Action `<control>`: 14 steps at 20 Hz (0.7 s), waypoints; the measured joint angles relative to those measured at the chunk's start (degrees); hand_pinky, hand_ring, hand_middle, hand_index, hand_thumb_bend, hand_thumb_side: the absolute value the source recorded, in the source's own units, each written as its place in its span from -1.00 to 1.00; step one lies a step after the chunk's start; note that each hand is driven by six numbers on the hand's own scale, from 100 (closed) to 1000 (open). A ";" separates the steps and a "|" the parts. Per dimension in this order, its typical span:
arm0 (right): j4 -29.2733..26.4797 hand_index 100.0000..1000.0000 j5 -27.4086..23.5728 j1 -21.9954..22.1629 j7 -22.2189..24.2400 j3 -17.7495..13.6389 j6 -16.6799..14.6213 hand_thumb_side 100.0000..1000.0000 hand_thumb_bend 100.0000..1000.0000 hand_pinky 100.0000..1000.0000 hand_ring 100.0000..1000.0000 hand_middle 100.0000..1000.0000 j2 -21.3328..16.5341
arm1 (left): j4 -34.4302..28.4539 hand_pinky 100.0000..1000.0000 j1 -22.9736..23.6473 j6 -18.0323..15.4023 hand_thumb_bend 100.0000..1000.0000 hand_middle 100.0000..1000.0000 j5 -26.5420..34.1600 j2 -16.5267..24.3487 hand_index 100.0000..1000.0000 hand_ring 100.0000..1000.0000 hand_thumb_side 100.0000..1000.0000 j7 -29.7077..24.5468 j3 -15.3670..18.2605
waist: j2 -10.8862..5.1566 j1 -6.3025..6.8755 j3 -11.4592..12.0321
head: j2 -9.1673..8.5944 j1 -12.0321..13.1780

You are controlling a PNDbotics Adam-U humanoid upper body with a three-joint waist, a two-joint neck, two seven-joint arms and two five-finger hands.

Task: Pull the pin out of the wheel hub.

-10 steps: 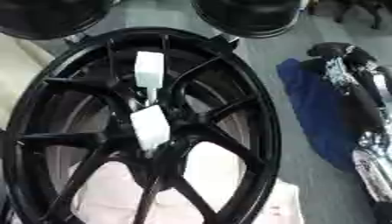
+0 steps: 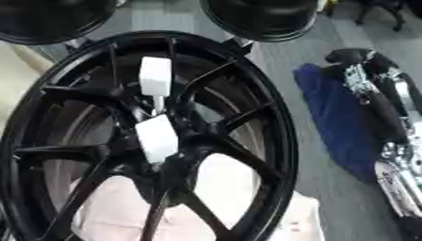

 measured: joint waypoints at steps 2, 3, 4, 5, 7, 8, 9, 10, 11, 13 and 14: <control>0.00 0.29 0.02 0.04 -0.02 -0.04 -0.05 -0.07 -0.97 0.59 0.26 0.23 -0.32 | 0.00 0.76 -1.00 -0.25 -0.67 0.01 -2.01 3.06 0.36 0.00 0.12 -1.31 -0.45 | -0.01 0.41 -0.09 | 0.00 -0.39; 0.00 0.29 0.03 0.10 -0.05 -0.04 -0.10 -0.08 -0.97 0.59 0.26 0.23 -0.47 | 0.00 0.75 -1.62 -0.43 -0.66 0.02 -3.24 4.90 0.36 0.00 0.10 -2.18 -0.81 | -0.02 0.59 -0.19 | 0.00 -0.50; 0.00 0.29 0.03 0.23 -0.08 -0.04 -0.13 -0.08 -0.97 0.59 0.26 0.23 -0.67 | 0.00 0.74 -2.31 -0.63 -0.65 0.02 -4.32 6.81 0.37 0.01 0.08 -3.04 -1.22 | -0.03 0.75 -0.33 | 0.01 -0.60; 0.00 0.29 0.04 0.29 -0.09 -0.04 -0.16 -0.08 -0.97 0.59 0.26 0.23 -0.78 | 0.00 0.74 -3.07 -0.89 -0.64 0.03 -5.32 8.70 0.38 0.01 0.07 -3.80 -1.64 | -0.05 0.87 -0.42 | 0.01 -0.66; 0.00 0.29 0.06 0.43 -0.12 -0.04 -0.25 -0.06 -0.96 0.59 0.26 0.23 -1.03 | 0.00 0.73 -4.33 -1.54 -0.62 0.03 -7.22 12.35 0.38 0.02 0.03 -4.97 -2.43 | -0.09 1.07 -0.53 | 0.03 -0.74; 0.00 0.29 0.08 0.43 -0.10 -0.05 -0.33 -0.09 -0.96 0.59 0.26 0.23 -1.21 | -0.01 0.72 -4.87 -1.88 -0.61 0.04 -7.94 13.96 0.39 0.03 0.01 -5.32 -2.79 | -0.16 1.11 -0.64 | 0.06 -0.80; 0.00 0.29 0.09 0.45 -0.10 -0.07 -0.39 -0.09 -0.96 0.59 0.26 0.23 -1.26 | -0.02 0.72 -5.41 -2.19 -0.60 0.04 -8.58 15.43 0.39 0.03 0.00 -5.52 -3.11 | -0.21 1.13 -0.69 | 0.16 -0.85; 0.00 0.29 0.09 0.45 -0.11 -0.07 -0.44 -0.09 -0.96 0.59 0.26 0.23 -1.33 | -0.05 0.72 -5.86 -2.53 -0.59 0.04 -9.16 16.71 0.39 0.03 -0.01 -5.57 -3.39 | -0.28 1.13 -0.69 | 0.32 -0.85; 0.00 0.29 0.10 0.45 -0.14 -0.09 -0.56 -0.09 -0.96 0.59 0.26 0.23 -1.44 | -0.10 0.71 -6.22 -2.86 -0.59 0.04 -9.67 17.87 0.39 0.04 -0.02 -5.56 -3.67 | -0.34 1.14 -0.69 | 0.48 -0.85; 0.00 0.29 0.10 0.45 -0.20 -0.24 -0.77 -0.10 -0.96 0.59 0.26 0.23 -1.75 | -0.12 0.71 -6.71 -3.36 -0.58 0.05 -10.53 19.87 0.40 0.04 -0.03 -5.50 -4.26 | -0.41 1.20 -0.68 | 0.54 -0.86; 0.00 0.29 0.10 0.45 -0.21 -0.33 -0.81 -0.10 -0.96 0.59 0.26 0.23 -1.78 | -0.12 0.70 -6.91 -3.51 -0.57 0.06 -10.89 20.70 0.41 0.05 -0.04 -5.47 -4.55 | -0.42 1.24 -0.68 | 0.56 -0.87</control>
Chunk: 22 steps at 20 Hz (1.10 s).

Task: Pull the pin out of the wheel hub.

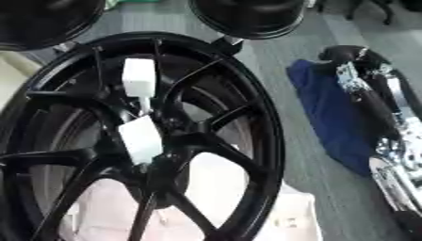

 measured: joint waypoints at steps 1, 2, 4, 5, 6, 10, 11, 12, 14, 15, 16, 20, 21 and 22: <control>0.00 0.29 0.00 0.00 0.01 -0.05 -0.04 -0.10 -0.96 0.59 0.26 0.23 -0.06 | 0.00 0.70 -0.16 -0.10 -0.56 0.06 -0.42 0.85 0.42 0.06 -0.04 -0.09 -0.37 | -0.05 0.05 0.00 | 0.01 -0.01; 0.00 0.30 0.00 -0.01 0.03 -0.06 -0.10 -0.10 -0.96 0.59 0.26 0.23 -0.16 | 0.00 0.70 -0.59 -0.15 -0.55 0.07 -0.92 1.84 0.42 0.06 -0.04 -0.33 -0.81 | -0.15 0.10 0.01 | 0.02 -0.04; 0.00 0.30 0.00 0.00 0.05 -0.06 -0.21 -0.10 -0.96 0.59 0.26 0.23 -0.45 | -0.01 0.70 -1.87 0.23 -0.54 0.09 -1.98 4.01 0.44 0.08 -0.04 -1.51 -1.89 | -0.45 0.24 0.01 | 0.13 -0.06; 0.00 0.30 0.00 0.01 0.08 -0.06 -0.24 -0.10 -0.96 0.59 0.26 0.23 -0.49 | -0.01 0.70 -2.73 0.63 -0.54 0.11 -2.47 5.15 0.45 0.10 -0.02 -2.45 -2.51 | -0.56 0.33 0.01 | 0.21 -0.06; 0.00 0.30 0.00 0.03 0.11 -0.06 -0.27 -0.10 -0.96 0.59 0.26 0.23 -0.58 | -0.01 0.70 -3.72 1.17 -0.54 0.12 -2.86 6.32 0.46 0.12 0.00 -3.70 -3.18 | -0.66 0.41 0.01 | 0.29 -0.06; 0.00 0.30 0.09 0.47 0.22 -0.03 -0.18 -0.10 -0.96 0.59 0.26 0.23 -1.23 | -0.03 0.70 -8.90 3.92 -0.50 0.16 -3.43 11.24 0.50 0.18 0.04 -11.67 -6.58 | -1.07 0.99 -0.32 | 0.47 -0.01; 0.00 0.30 0.14 0.55 0.25 -0.02 -0.16 -0.10 -0.96 0.59 0.26 0.23 -1.42 | -0.04 0.70 -10.64 4.59 -0.49 0.17 -3.45 12.33 0.51 0.20 0.05 -14.25 -7.54 | -1.23 1.26 -0.50 | 0.48 0.01; 0.00 0.30 0.16 0.55 0.27 0.00 -0.14 -0.10 -0.96 0.59 0.26 0.23 -1.53 | -0.05 0.70 -12.30 5.26 -0.48 0.18 -3.48 13.19 0.51 0.22 0.05 -16.78 -8.51 | -1.33 1.49 -0.62 | 0.48 0.02; 0.00 0.30 0.18 0.56 0.36 0.14 -0.05 -0.09 -0.96 0.59 0.26 0.22 -1.76 | -0.07 0.71 -15.69 6.62 -0.43 0.21 -3.64 14.29 0.53 0.26 0.05 -21.67 -10.42 | -1.36 1.85 -0.92 | 0.49 0.11; 0.00 0.30 0.18 0.57 0.43 0.29 0.02 -0.09 -0.96 0.59 0.26 0.22 -1.93 | 0.01 0.71 -17.64 7.18 -0.42 0.23 -3.77 14.33 0.54 0.28 0.06 -24.10 -11.44 | -1.37 1.95 -1.16 | 0.49 0.25; 0.00 0.30 0.18 0.57 0.52 0.34 0.10 -0.09 -0.96 0.59 0.26 0.22 -1.96 | 0.32 0.72 -19.77 7.57 -0.40 0.25 -3.94 14.24 0.56 0.31 0.07 -26.50 -12.50 | -1.39 1.99 -1.42 | 0.49 0.35; 0.00 0.30 0.18 0.59 0.74 0.66 0.31 -0.09 -0.96 0.59 0.26 0.22 -2.19 | 4.57 0.74 -28.61 7.28 -0.36 0.32 -5.46 11.13 0.61 0.38 0.11 -35.92 -16.68 | -1.67 2.26 -2.08 | 0.49 0.53; 0.00 0.30 0.18 0.63 0.77 0.67 0.34 -0.09 -0.96 0.59 0.26 0.22 -2.31 | 6.14 0.75 -30.52 6.94 -0.36 0.32 -6.00 9.68 0.61 0.38 0.12 -38.05 -17.67 | -1.75 2.36 -2.21 | 0.49 0.54; 0.00 0.30 0.18 0.72 0.80 0.67 0.36 -0.09 -0.96 0.59 0.26 0.22 -2.42 | 7.82 0.76 -32.12 6.63 -0.38 0.32 -6.45 8.15 0.61 0.38 0.12 -39.86 -18.53 | -1.81 2.51 -2.27 | 0.49 0.57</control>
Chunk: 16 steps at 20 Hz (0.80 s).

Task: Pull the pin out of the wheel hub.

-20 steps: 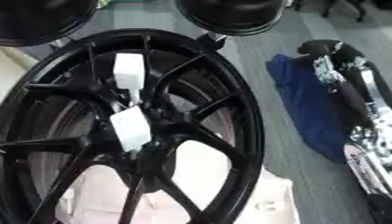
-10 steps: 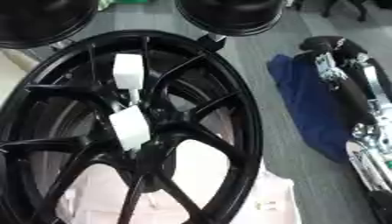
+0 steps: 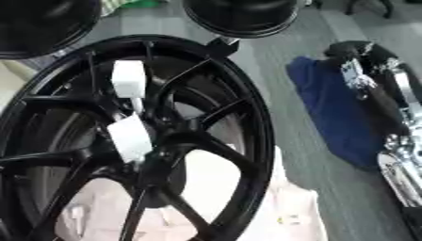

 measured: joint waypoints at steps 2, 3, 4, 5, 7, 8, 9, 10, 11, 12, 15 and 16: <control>0.00 0.30 0.00 0.03 0.07 0.02 0.06 -0.09 -0.96 0.59 0.26 0.22 -0.01 | 3.64 0.76 -2.38 -0.45 -0.38 0.32 -0.60 -3.27 0.61 0.37 0.12 -2.78 -1.54 | -0.09 0.21 -0.23 | -0.01 0.13; 0.00 0.30 0.00 0.03 0.11 0.02 0.10 -0.09 -0.96 0.59 0.26 0.22 -0.02 | 5.45 0.76 -3.33 -0.63 -0.37 0.33 -0.95 -4.83 0.62 0.38 0.11 -3.81 -2.21 | -0.10 0.24 -0.34 | -0.02 0.20; 0.00 0.30 0.00 0.01 0.16 0.06 0.14 -0.09 -0.96 0.59 0.26 0.22 -0.02 | 7.25 0.77 -4.04 -0.79 -0.36 0.34 -1.42 -6.20 0.63 0.40 0.11 -4.69 -2.85 | -0.10 0.24 -0.55 | -0.02 0.30; 0.00 0.30 0.00 0.00 0.21 0.14 0.19 -0.09 -0.96 0.59 0.26 0.22 -0.03 | 8.95 0.77 -4.62 -0.97 -0.36 0.35 -2.06 -7.48 0.63 0.40 0.11 -5.46 -3.50 | -0.10 0.23 -0.73 | -0.02 0.41; 0.00 0.30 0.00 -0.01 0.26 0.32 0.24 -0.09 -0.96 0.59 0.26 0.22 -0.03 | 11.79 0.79 -5.77 -1.37 -0.32 0.40 -3.41 -9.75 0.66 0.46 0.12 -6.83 -4.62 | -0.10 0.34 -0.93 | -0.02 0.55; 0.00 0.30 0.00 -0.05 0.30 0.35 0.28 -0.09 -0.96 0.59 0.26 0.22 -0.03 | 12.93 0.80 -6.40 -1.62 -0.30 0.43 -4.06 -10.85 0.68 0.48 0.12 -7.54 -5.16 | -0.10 0.41 -0.99 | -0.02 0.66; 0.00 0.30 0.00 -0.17 0.36 0.37 0.34 -0.08 -0.96 0.59 0.26 0.22 -0.03 | 13.92 0.82 -6.91 -1.87 -0.29 0.44 -4.63 -11.83 0.70 0.50 0.12 -8.29 -5.59 | -0.10 0.50 -1.07 | -0.02 0.76; 0.00 0.30 0.00 -0.24 0.40 0.38 0.38 -0.08 -0.96 0.59 0.26 0.22 -0.03 | 14.76 0.84 -7.30 -2.11 -0.25 0.46 -5.15 -12.81 0.72 0.51 0.13 -9.08 -5.97 | -0.09 0.53 -1.17 | -0.03 0.90; 0.00 0.30 0.00 -0.24 0.46 0.39 0.44 -0.08 -0.96 0.59 0.26 0.22 -0.03 | 15.49 0.84 -7.65 -2.30 -0.27 0.47 -5.56 -13.75 0.73 0.52 0.12 -9.94 -6.27 | -0.09 0.54 -1.30 | -0.03 0.97; 0.00 0.30 0.00 -0.25 0.49 0.40 0.47 -0.08 -0.96 0.59 0.26 0.22 -0.03 | 16.14 0.87 -7.96 -2.41 -0.26 0.50 -5.79 -14.59 0.75 0.56 0.10 -10.86 -6.52 | -0.09 0.54 -1.36 | -0.03 1.00; 0.00 0.30 -0.01 -0.26 0.53 0.63 0.51 -0.08 -0.96 0.59 0.26 0.22 -0.03 | 17.80 0.92 -8.75 -2.18 -0.16 0.53 -6.19 -15.99 0.80 0.62 0.00 -13.98 -6.94 | -0.09 0.60 -1.39 | -0.03 1.13; 0.00 0.30 -0.01 -0.26 0.56 0.68 0.54 -0.09 -0.96 0.59 0.26 0.22 -0.03 | 18.25 0.93 -8.97 -1.95 -0.10 0.53 -6.20 -16.19 0.80 0.63 -0.02 -15.17 -6.95 | -0.09 0.66 -1.39 | -0.03 1.13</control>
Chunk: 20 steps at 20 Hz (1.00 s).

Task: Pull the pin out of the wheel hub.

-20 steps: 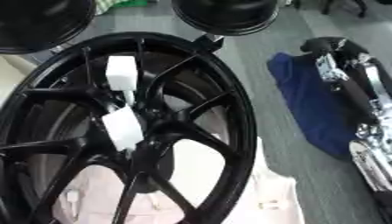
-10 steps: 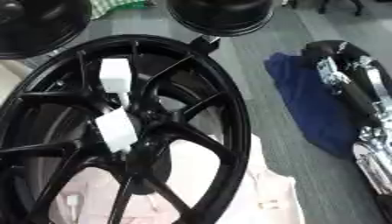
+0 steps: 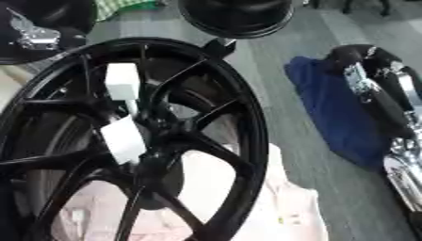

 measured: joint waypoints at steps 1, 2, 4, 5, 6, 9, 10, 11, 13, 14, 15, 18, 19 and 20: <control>0.00 0.30 0.00 0.00 0.04 0.01 0.04 -0.08 -0.96 0.59 0.26 0.22 0.00 | 0.42 0.93 -0.28 0.30 -0.03 0.54 0.03 -0.02 0.80 0.64 -0.07 -1.28 -0.01 | 0.00 0.09 0.00 | 0.00 0.00; 0.00 0.30 0.00 0.00 0.06 0.01 0.07 -0.08 -0.96 0.59 0.26 0.22 -0.01 | 0.81 0.94 -0.56 0.62 0.03 0.54 0.18 -0.03 0.80 0.64 -0.10 -2.59 -0.01 | 0.00 0.20 0.03 | 0.00 0.00; 0.00 0.30 0.00 0.00 0.13 0.03 0.15 -0.08 -0.97 0.59 0.26 0.22 -0.03 | 1.50 0.95 -0.93 1.25 0.14 0.53 0.83 -0.06 0.79 0.64 -0.13 -4.81 -0.01 | 0.00 0.32 0.09 | 0.00 -0.03; 0.00 0.30 -0.01 0.00 0.16 0.03 0.18 -0.08 -0.97 0.59 0.26 0.22 -0.04 | 1.81 0.96 -1.03 1.52 0.18 0.53 1.49 -0.12 0.78 0.64 -0.14 -5.52 -0.06 | 0.00 0.34 0.14 | 0.00 -0.05; 0.00 0.30 -0.01 0.00 0.17 0.04 0.21 -0.08 -0.97 0.59 0.26 0.22 -0.06 | 2.10 0.97 -1.12 1.80 0.21 0.53 2.33 -0.18 0.78 0.64 -0.15 -6.01 -0.35 | 0.00 0.36 0.17 | 0.00 -0.14; 0.00 0.30 -0.02 0.00 0.24 0.06 0.30 -0.08 -0.97 0.59 0.26 0.22 -0.20 | 2.80 0.98 -1.23 2.38 0.26 0.54 5.22 -0.28 0.78 0.66 -0.09 -6.73 -2.03 | -0.05 0.58 0.35 | 0.02 -0.27; 0.00 0.30 -0.02 0.01 0.28 0.08 0.34 -0.08 -0.97 0.59 0.26 0.22 -0.32 | 2.92 0.99 -1.27 2.52 0.27 0.54 6.04 -0.31 0.78 0.67 -0.05 -6.85 -2.61 | -0.15 0.62 0.49 | 0.02 -0.30; 0.00 0.30 -0.03 0.01 0.30 0.12 0.37 -0.08 -0.97 0.59 0.26 0.22 -0.46 | 2.96 0.99 -1.30 2.60 0.29 0.54 6.71 -0.35 0.78 0.67 -0.03 -6.93 -3.13 | -0.34 0.62 0.54 | 0.04 -0.35; 0.00 0.30 -0.05 0.04 0.35 0.21 0.42 -0.08 -0.97 0.59 0.26 0.22 -0.51 | 3.01 1.00 -1.46 2.65 0.33 0.54 8.01 -0.39 0.77 0.67 0.07 -6.98 -3.85 | -0.72 0.61 0.66 | 0.24 -0.51; 0.00 0.30 -0.07 0.04 0.36 0.25 0.43 -0.08 -0.97 0.59 0.26 0.22 -0.51 | 3.01 1.00 -1.61 2.64 0.35 0.53 8.72 -0.40 0.76 0.67 0.09 -6.98 -4.10 | -0.88 0.61 0.81 | 0.43 -0.56; 0.00 0.30 -0.08 0.04 0.37 0.34 0.44 -0.08 -0.97 0.59 0.26 0.22 -0.51 | 2.95 1.00 -1.67 2.64 0.37 0.52 9.33 -0.40 0.76 0.67 0.12 -6.99 -4.37 | -0.97 0.61 0.88 | 0.52 -0.64; 0.00 0.30 -0.11 0.06 0.38 0.36 0.46 -0.08 -0.97 0.59 0.26 0.22 -0.53 | 2.65 1.00 -1.67 2.75 0.39 0.50 10.71 -0.40 0.75 0.66 0.13 -7.04 -5.37 | -1.04 0.61 0.93 | 0.94 -0.73; 0.00 0.30 -0.12 0.06 0.38 0.36 0.47 -0.08 -0.97 0.59 0.26 0.22 -0.53 | 2.41 1.00 -1.67 2.96 0.40 0.51 10.81 -0.40 0.75 0.67 0.13 -7.05 -5.67 | -1.06 0.61 0.97 | 1.02 -0.73; 0.00 0.30 -0.16 0.07 0.37 0.36 0.49 -0.08 -0.97 0.59 0.26 0.22 -0.53 | 2.12 1.00 -1.67 3.31 0.41 0.53 10.76 -0.40 0.76 0.69 0.11 -7.07 -5.95 | -1.10 0.61 1.00 | 1.04 -0.73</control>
